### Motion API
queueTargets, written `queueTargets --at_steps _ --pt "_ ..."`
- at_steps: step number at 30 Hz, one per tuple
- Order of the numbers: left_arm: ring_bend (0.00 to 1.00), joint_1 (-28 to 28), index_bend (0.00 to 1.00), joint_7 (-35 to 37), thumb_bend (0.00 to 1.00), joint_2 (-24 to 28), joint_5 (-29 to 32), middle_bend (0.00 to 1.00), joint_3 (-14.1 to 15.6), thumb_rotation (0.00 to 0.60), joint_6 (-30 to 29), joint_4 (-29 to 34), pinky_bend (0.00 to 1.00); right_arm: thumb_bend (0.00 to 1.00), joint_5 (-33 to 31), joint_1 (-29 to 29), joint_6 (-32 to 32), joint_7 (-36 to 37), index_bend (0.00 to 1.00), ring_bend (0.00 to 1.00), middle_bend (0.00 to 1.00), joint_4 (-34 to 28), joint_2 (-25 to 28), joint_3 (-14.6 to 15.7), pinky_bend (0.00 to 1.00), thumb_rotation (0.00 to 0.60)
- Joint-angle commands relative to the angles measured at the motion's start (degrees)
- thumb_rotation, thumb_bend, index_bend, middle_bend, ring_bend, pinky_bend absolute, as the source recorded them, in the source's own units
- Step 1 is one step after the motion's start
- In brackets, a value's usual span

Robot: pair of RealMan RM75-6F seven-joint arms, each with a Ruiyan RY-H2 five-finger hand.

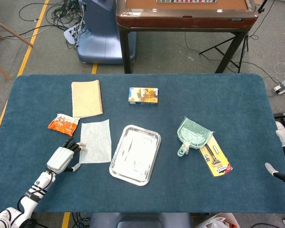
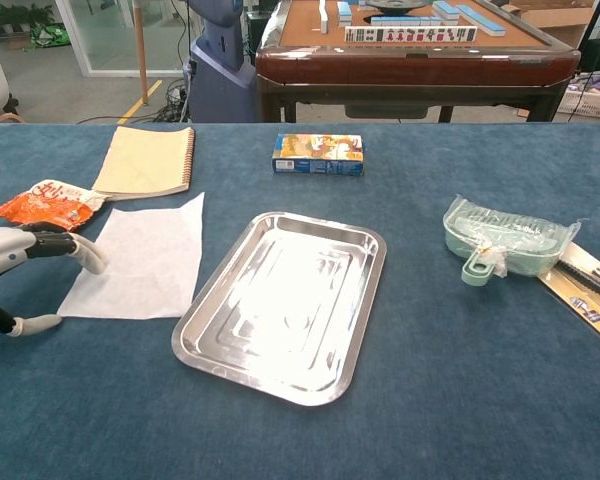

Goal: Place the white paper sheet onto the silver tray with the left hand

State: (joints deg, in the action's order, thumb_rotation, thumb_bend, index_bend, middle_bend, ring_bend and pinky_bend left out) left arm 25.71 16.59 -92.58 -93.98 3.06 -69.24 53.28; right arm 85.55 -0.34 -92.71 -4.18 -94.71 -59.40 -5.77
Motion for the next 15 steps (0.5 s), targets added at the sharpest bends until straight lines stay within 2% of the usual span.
queueTargets --at_steps 1,9,15 --pt "0.19 0.2 0.3 0.2 0.32 -0.2 0.0 0.2 0.0 0.6 0.2 -0.1 0.04 0.11 -0.1 -0.1 -0.1 0.1 0.11 0.1 0.18 0.1 0.0 0.0 0.17 0.6" --pt "0.19 1.4 0.32 0.6 0.44 -1.6 0.5 0.2 -0.7 0.6 0.4 -0.9 0.04 0.11 -0.4 -0.5 -0.3 0.6 0.11 0.1 0.18 0.4 0.0 -0.1 0.17 0.6" --pt "0.19 2.3 0.38 1.1 0.47 -2.4 0.8 0.2 -1.5 0.6 0.3 -1.6 0.04 0.11 -0.4 -0.4 -0.1 1.0 0.11 0.1 0.18 0.7 -0.1 -0.1 0.17 0.6"
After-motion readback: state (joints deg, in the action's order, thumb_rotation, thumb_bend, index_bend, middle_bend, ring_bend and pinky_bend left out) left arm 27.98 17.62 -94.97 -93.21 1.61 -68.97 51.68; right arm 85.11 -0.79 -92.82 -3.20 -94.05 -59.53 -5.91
